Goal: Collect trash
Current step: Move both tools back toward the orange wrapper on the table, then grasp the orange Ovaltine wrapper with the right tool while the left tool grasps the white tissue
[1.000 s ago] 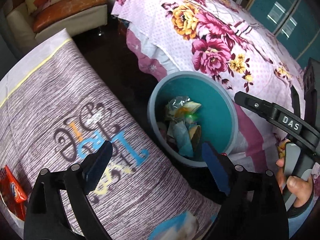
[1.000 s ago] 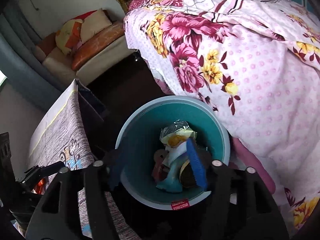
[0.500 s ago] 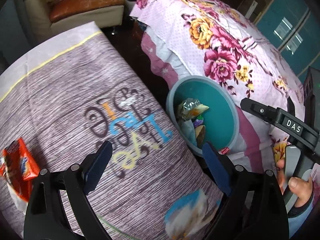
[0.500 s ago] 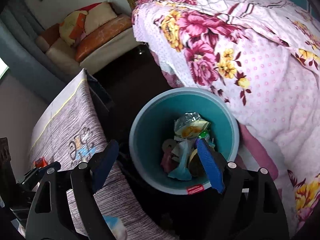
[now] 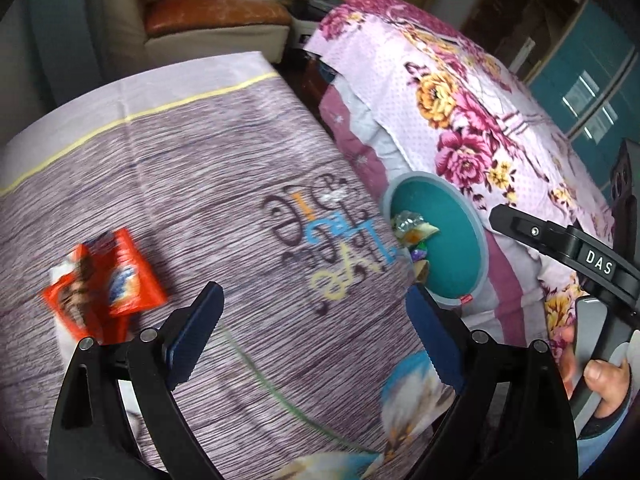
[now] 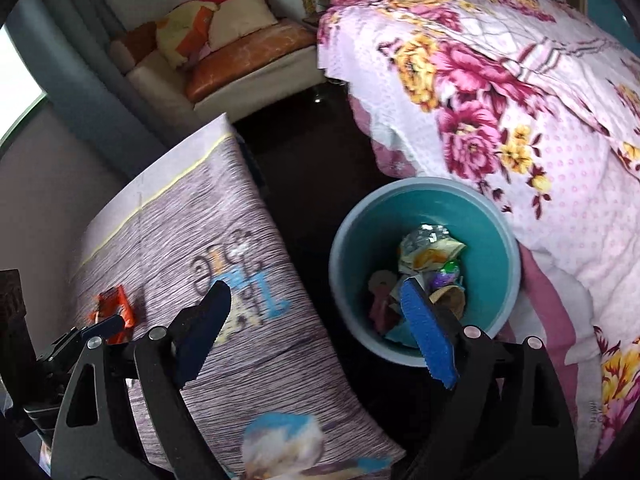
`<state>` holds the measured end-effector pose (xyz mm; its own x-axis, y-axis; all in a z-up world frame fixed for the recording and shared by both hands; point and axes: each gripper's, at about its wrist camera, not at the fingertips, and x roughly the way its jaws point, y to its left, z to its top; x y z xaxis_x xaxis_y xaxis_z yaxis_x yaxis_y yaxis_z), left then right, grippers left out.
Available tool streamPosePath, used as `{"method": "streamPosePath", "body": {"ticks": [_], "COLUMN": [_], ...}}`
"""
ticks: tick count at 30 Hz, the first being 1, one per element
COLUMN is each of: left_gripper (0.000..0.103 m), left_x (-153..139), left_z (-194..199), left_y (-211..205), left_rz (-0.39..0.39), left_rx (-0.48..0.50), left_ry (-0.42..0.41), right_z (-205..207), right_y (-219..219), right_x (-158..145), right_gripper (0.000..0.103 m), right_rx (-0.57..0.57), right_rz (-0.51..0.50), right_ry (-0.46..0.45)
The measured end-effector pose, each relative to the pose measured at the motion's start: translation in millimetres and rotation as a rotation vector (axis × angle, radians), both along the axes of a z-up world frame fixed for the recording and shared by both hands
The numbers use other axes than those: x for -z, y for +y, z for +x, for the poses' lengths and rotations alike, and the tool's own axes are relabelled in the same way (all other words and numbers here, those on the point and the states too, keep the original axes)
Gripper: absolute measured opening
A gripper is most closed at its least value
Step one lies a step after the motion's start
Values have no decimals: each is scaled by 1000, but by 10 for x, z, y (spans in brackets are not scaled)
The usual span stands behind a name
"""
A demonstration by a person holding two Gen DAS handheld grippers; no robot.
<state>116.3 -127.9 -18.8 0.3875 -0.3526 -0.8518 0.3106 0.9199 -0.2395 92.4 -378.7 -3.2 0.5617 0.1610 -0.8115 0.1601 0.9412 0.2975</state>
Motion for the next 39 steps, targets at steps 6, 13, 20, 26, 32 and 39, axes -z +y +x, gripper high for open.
{"method": "streamPosePath", "body": {"ticks": [6,13,20,26,32,39], "left_gripper": [93,93,93,93,93,93], "left_x": [3,49,189,366,456,508], "left_z": [-62,-150,-242,-300,-337,-353], "left_y": [498,1137,1815,2218,2445,2622], "left_rz": [4,7,9,24,17,-9], "left_rx": [-70,-158,-258,-301,-317,-324], "left_ry": [-6,-1,22,52,61,69], "right_z": [59,140,225,345,469,549], "right_y": [377,934,1455,2007,2477,2816], "right_x": [-67,-91,-54,101,274,358], "right_gripper": [83,83,83,83,83,83], "right_rx": [-70,-173,-272,-387,-470,-506], "right_rz": [-6,-20,-23,9,40,25], "right_ry": [12,30,58,117,177,182]}}
